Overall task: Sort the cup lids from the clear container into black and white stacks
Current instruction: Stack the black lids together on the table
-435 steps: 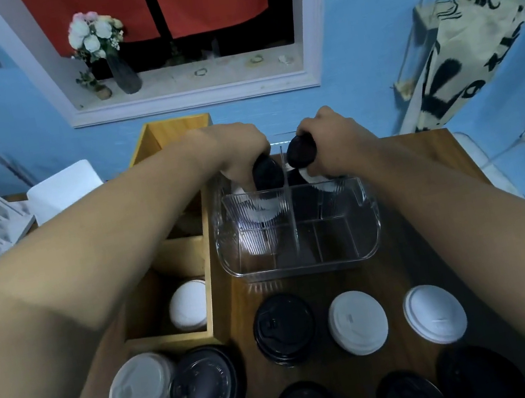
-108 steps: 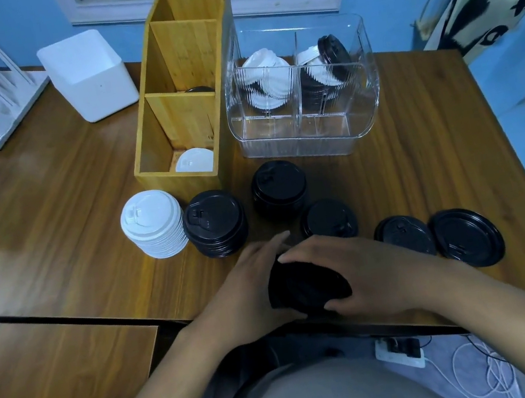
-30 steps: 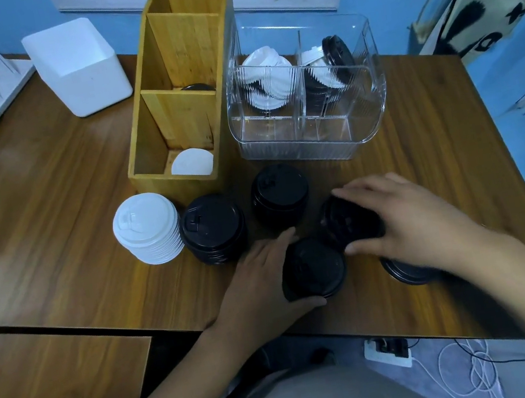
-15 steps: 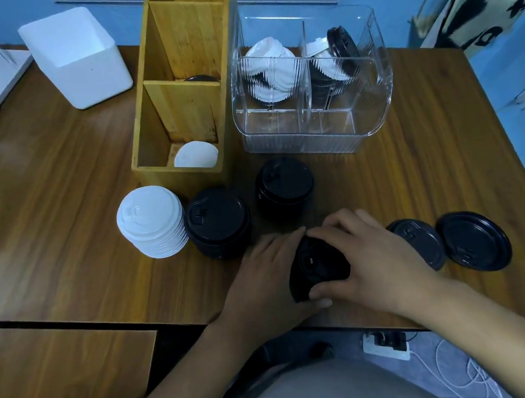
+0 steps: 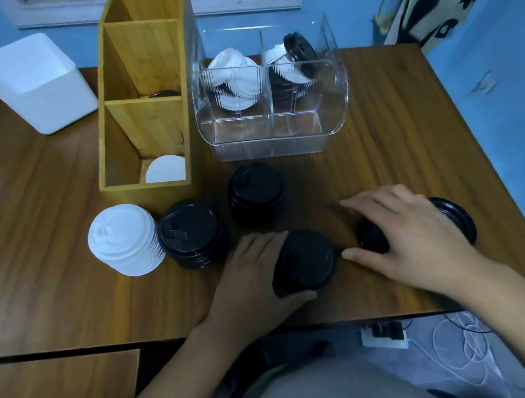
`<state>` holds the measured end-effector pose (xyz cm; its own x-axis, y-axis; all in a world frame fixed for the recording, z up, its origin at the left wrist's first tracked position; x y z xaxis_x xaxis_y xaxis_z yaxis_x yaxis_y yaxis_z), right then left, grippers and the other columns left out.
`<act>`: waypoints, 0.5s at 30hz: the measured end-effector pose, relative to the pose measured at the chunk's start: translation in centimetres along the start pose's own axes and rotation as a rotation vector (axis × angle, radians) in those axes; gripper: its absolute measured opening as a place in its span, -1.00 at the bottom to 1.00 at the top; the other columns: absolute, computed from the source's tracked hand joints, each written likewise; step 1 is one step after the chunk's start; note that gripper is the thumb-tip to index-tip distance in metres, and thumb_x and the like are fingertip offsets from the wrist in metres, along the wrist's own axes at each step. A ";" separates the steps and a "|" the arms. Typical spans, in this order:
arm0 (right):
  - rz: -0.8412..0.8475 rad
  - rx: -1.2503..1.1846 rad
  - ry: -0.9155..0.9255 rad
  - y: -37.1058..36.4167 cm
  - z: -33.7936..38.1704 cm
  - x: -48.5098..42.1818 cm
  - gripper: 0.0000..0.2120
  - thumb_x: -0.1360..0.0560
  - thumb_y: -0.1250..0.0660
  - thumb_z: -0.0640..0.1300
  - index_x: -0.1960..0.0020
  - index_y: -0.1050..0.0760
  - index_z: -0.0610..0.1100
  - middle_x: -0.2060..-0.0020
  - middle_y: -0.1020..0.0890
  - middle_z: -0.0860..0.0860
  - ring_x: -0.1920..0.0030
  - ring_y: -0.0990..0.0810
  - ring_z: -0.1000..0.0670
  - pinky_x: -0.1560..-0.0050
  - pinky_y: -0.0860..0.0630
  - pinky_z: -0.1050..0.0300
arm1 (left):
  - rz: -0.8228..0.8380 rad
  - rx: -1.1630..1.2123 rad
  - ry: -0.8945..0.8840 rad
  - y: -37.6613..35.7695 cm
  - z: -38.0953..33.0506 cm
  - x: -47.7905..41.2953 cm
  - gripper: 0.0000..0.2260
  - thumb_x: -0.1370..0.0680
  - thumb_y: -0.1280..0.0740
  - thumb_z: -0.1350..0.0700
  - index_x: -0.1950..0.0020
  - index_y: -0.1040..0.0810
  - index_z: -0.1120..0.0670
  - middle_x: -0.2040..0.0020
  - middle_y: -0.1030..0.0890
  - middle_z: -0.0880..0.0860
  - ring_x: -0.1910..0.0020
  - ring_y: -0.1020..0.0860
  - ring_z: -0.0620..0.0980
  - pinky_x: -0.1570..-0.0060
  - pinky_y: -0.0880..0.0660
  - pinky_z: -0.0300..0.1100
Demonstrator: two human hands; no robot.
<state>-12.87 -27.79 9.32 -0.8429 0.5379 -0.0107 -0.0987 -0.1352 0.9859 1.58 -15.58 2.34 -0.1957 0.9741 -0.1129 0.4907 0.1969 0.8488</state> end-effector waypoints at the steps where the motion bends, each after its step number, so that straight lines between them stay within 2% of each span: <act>1: 0.002 0.086 -0.047 0.4 -1.7 0.5 -0.26 -0.45 -0.19 0.49 -0.47 -0.36 0.07 -0.28 -0.52 0.14 -0.32 -0.41 0.01 -0.21 -0.47 -0.03 | 0.009 -0.003 -0.009 -0.2 -0.3 -0.3 -0.14 -0.43 -0.38 -0.43 -0.55 -0.37 0.08 -0.42 -0.47 -0.04 -0.42 -0.30 -0.03 -0.44 -0.20 -0.17; 3: 0.063 0.208 -0.115 -0.1 -4.0 1.0 -0.23 -0.41 -0.13 0.54 -0.46 -0.36 0.10 -0.24 -0.57 0.12 -0.27 -0.45 -0.01 -0.22 -0.43 0.00 | 0.025 0.001 -0.036 -0.6 -1.2 -1.1 -0.14 -0.43 -0.39 -0.43 -0.55 -0.37 0.09 -0.41 -0.46 -0.04 -0.42 -0.31 -0.02 -0.46 -0.26 -0.11; 5: 0.104 0.216 -0.089 -1.2 -4.6 1.1 -0.23 -0.40 -0.15 0.52 -0.47 -0.35 0.10 -0.20 -0.60 0.10 -0.20 -0.50 -0.01 -0.23 -0.41 0.05 | 0.033 0.002 -0.061 -1.0 -2.1 -1.7 -0.15 -0.43 -0.39 -0.43 -0.54 -0.38 0.09 -0.40 -0.46 -0.05 -0.42 -0.31 -0.02 -0.45 -0.30 -0.09; 7: 0.097 0.088 -0.067 -0.9 -4.7 1.0 -0.23 -0.38 -0.29 0.43 -0.48 -0.35 0.08 -0.22 -0.60 0.09 -0.19 -0.51 0.00 -0.21 -0.42 0.09 | 0.044 -0.014 -0.065 -1.3 -2.4 -2.0 -0.15 -0.43 -0.38 -0.44 -0.54 -0.38 0.07 -0.40 -0.45 -0.06 -0.43 -0.30 -0.04 -0.43 -0.29 -0.11; 9: 0.020 -0.122 -0.072 0.6 -5.0 0.9 -0.24 -0.36 -0.42 0.33 -0.47 -0.38 0.04 -0.26 -0.57 0.11 -0.25 -0.48 0.03 -0.25 -0.44 0.11 | 0.046 -0.048 -0.060 -1.4 -2.4 -2.0 -0.15 -0.43 -0.36 -0.45 -0.54 -0.37 0.07 -0.40 -0.45 -0.06 -0.44 -0.30 -0.03 -0.41 -0.27 -0.13; 11: -0.018 -0.272 0.005 1.6 -3.8 0.6 -0.27 -0.36 -0.47 0.26 -0.45 -0.40 0.05 -0.28 -0.54 0.16 -0.31 -0.43 0.08 -0.32 -0.41 0.12 | 0.024 -0.097 -0.069 -1.3 -2.5 -2.0 -0.15 -0.43 -0.34 -0.47 -0.53 -0.39 0.08 -0.38 -0.48 -0.04 -0.42 -0.33 -0.01 -0.39 -0.28 -0.12; 13: 0.070 -0.324 0.124 0.8 -1.2 0.0 -0.29 -0.38 -0.50 0.22 -0.46 -0.38 0.09 -0.36 -0.46 0.24 -0.38 -0.33 0.15 -0.39 -0.25 0.28 | -0.008 -0.124 -0.090 -1.2 -2.8 -2.0 -0.16 -0.43 -0.34 -0.46 -0.50 -0.43 0.09 -0.36 -0.51 -0.03 -0.40 -0.38 0.03 -0.38 -0.33 -0.07; 15: 0.191 -0.277 0.211 -1.2 1.1 -0.5 -0.30 -0.44 -0.46 0.20 -0.50 -0.32 0.12 -0.43 -0.31 0.30 -0.43 -0.15 0.24 -0.36 0.00 0.47 | -0.028 -0.125 -0.102 -1.0 -3.0 -2.0 -0.16 -0.42 -0.36 -0.46 -0.49 -0.44 0.10 -0.34 -0.53 -0.01 -0.39 -0.40 0.04 -0.40 -0.35 -0.03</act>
<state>-11.75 -27.02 8.33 -0.9472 0.3027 0.1058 -0.0447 -0.4513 0.8912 -1.04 -18.04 3.27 -0.1178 0.9759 -0.1836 0.3753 0.2149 0.9016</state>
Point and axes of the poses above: each hand's wrist, its own x-axis away from the middle knuckle, its own y-axis out of the back of the hand, z = x × y, the point moved 10 cm from there along -x, towards the middle knuckle
